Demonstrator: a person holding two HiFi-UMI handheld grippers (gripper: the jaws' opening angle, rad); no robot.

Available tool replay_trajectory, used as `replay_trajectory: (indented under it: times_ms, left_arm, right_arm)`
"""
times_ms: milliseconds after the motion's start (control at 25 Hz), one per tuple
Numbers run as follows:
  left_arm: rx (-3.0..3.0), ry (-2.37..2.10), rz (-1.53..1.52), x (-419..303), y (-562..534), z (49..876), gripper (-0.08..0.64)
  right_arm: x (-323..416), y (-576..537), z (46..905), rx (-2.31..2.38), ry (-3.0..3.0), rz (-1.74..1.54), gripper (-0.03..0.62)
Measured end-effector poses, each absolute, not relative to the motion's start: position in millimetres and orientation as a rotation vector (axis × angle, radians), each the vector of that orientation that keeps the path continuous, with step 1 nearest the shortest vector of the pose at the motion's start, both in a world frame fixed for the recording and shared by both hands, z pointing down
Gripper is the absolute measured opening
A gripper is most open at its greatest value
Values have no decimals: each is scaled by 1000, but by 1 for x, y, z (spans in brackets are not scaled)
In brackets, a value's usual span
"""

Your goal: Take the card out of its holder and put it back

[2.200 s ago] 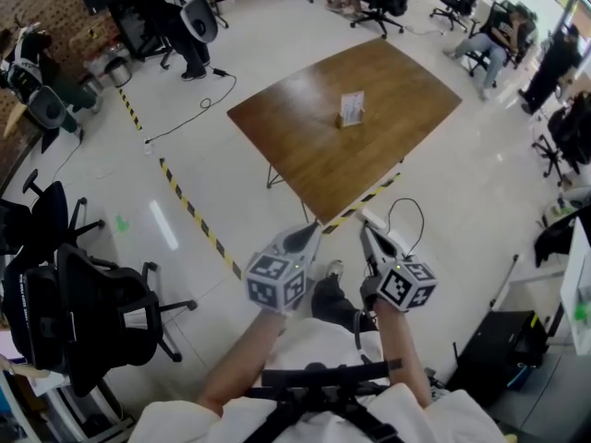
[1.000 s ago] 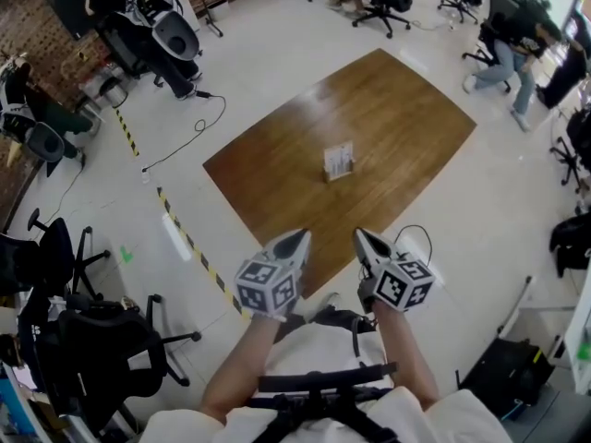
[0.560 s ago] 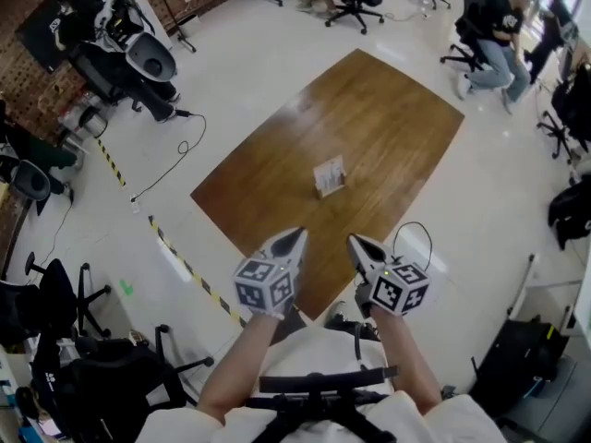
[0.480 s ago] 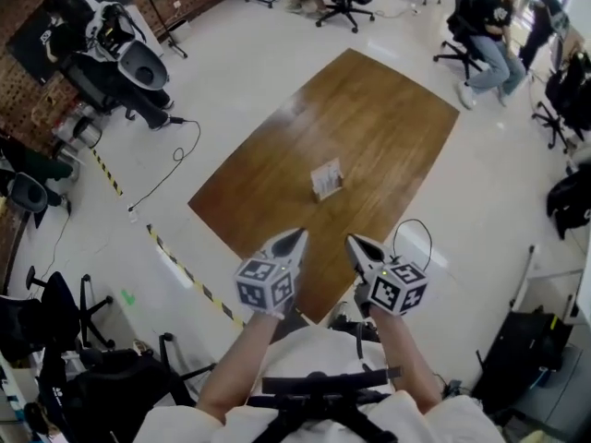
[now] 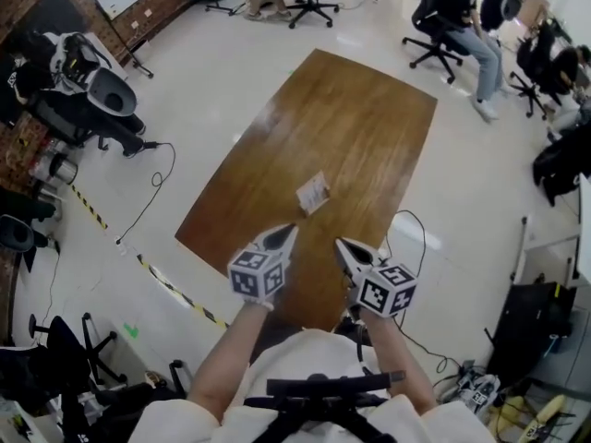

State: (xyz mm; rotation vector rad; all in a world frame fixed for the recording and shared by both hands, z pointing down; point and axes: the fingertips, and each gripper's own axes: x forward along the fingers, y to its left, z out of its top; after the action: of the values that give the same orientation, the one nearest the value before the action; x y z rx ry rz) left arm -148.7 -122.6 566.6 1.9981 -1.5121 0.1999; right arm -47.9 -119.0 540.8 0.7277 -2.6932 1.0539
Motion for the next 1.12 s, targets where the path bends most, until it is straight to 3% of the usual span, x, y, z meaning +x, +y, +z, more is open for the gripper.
replay_trajectory:
  times_ms: [160,240,560,1120]
  left_arm:
    - [1998,-1504,245,-164,-142,581,6]
    - [1990,-1490,271,-170,-152,590,109]
    - [2018,-1441,323,-179,-193,614,198]
    - [2096,-1324,458,-162,-241,646,199]
  right_arm:
    - [-51,-129,541,755,-2686,1052,3]
    - [-50,-134,546,774,-2680,1064,3]
    - [-46,-151,550,842,-2668,1085,3]
    - [-52,-170,561,882,-2643,1109,3]
